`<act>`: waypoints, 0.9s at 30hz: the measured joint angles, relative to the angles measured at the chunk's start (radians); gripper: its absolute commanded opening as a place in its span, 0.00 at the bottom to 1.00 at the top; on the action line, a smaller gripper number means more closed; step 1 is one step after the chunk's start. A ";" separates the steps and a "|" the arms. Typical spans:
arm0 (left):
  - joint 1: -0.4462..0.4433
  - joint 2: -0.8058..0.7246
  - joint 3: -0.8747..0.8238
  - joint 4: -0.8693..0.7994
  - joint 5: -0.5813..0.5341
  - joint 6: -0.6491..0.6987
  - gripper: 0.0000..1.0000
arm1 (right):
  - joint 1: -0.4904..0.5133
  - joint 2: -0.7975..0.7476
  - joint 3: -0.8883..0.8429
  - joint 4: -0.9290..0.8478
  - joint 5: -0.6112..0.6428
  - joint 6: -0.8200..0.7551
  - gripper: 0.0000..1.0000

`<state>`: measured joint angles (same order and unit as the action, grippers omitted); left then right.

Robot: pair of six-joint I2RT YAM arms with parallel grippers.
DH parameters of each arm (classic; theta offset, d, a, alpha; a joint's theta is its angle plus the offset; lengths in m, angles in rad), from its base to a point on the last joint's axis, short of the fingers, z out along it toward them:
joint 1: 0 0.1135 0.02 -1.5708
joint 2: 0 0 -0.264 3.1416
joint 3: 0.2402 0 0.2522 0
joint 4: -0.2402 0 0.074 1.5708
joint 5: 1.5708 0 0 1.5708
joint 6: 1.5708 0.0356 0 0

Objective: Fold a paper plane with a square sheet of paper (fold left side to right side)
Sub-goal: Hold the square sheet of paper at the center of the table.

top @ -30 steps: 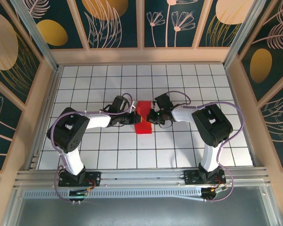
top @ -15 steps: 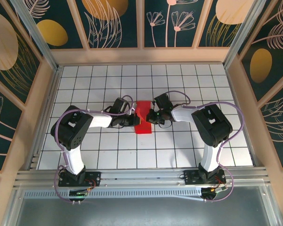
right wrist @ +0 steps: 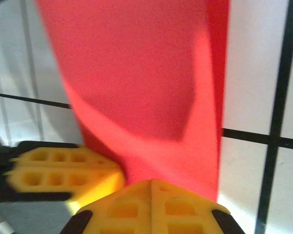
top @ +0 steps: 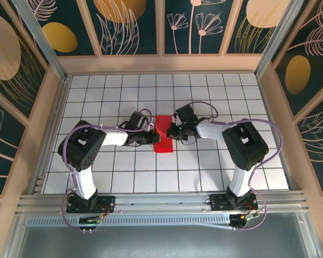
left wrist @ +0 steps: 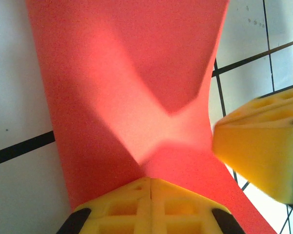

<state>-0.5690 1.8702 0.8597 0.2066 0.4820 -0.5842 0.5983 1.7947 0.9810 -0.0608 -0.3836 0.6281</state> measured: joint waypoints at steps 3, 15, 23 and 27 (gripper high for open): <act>0.000 0.000 0.000 0.000 0.000 0.001 0.04 | 0.000 -0.011 0.014 0.023 -0.008 0.000 0.00; -0.002 0.000 0.000 0.000 0.000 0.001 0.04 | 0.012 0.127 0.108 0.077 -0.055 0.007 0.00; -0.006 0.000 -0.005 0.010 -0.001 0.001 0.04 | 0.011 0.198 0.141 0.073 -0.050 0.010 0.00; -0.007 -0.005 -0.024 0.038 -0.005 0.002 0.04 | 0.011 0.203 0.151 0.060 -0.044 0.016 0.00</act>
<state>-0.5762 1.8652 0.8360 0.2443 0.4774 -0.5827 0.6094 1.9972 1.1324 -0.0010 -0.4274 0.6445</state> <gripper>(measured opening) 0.044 0.049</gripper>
